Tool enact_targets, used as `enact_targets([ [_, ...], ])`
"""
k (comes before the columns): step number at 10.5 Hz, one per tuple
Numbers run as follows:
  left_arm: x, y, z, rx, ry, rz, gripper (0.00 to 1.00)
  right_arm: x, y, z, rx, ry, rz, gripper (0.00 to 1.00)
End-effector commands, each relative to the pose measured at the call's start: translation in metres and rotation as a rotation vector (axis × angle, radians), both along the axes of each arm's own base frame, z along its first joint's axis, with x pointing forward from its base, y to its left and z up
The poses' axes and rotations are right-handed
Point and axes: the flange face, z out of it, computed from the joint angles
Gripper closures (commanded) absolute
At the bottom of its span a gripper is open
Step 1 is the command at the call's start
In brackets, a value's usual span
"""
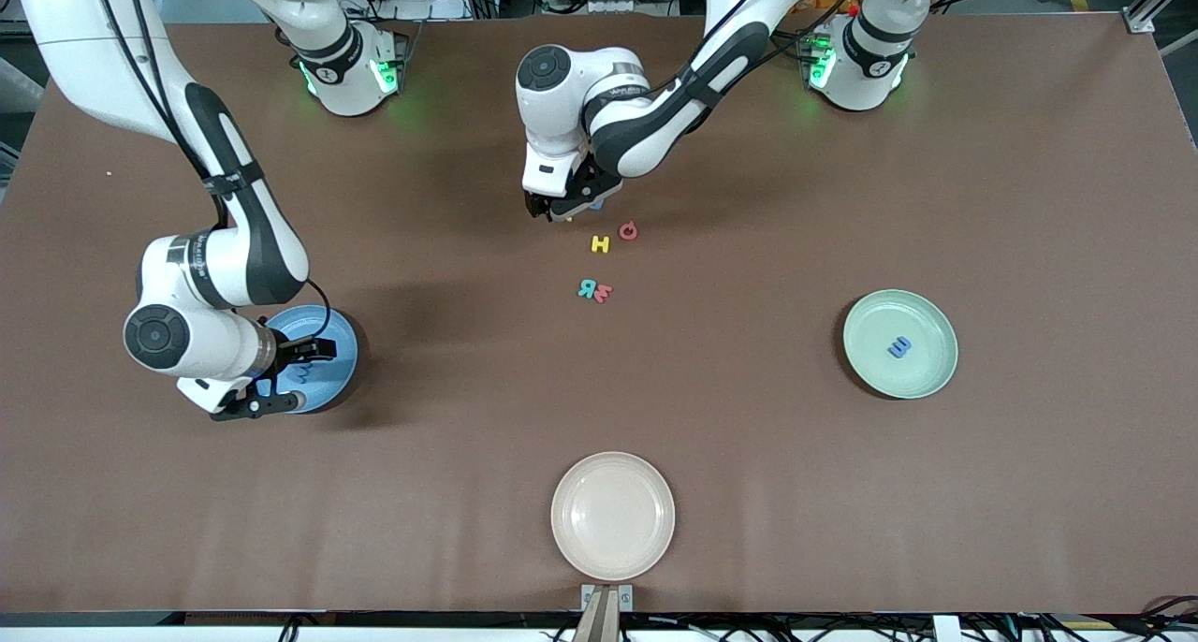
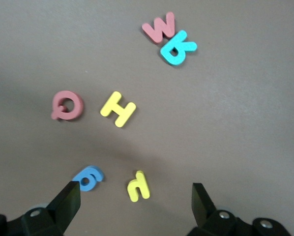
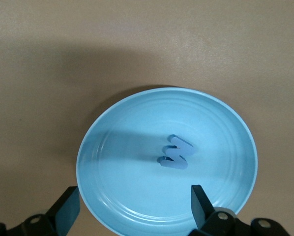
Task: Sort uppercase to blue plate, lowercase to green plate
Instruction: 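Release the M on the blue plate and lower the left gripper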
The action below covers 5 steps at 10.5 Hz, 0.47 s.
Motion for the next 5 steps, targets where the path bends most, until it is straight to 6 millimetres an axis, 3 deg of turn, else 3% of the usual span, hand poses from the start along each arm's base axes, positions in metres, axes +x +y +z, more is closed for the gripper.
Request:
enact_targets([
  [1, -0.004, -0.014, -0.009, -0.02, -0.026, 0.032, 0.0, 0.001, 0.005, -0.007, 0.015, 0.001, -0.008, 0.0],
  [5, -0.011, -0.019, -0.029, -0.001, -0.021, 0.058, 0.06, 0.0, 0.008, -0.012, 0.014, 0.008, 0.0, 0.0],
])
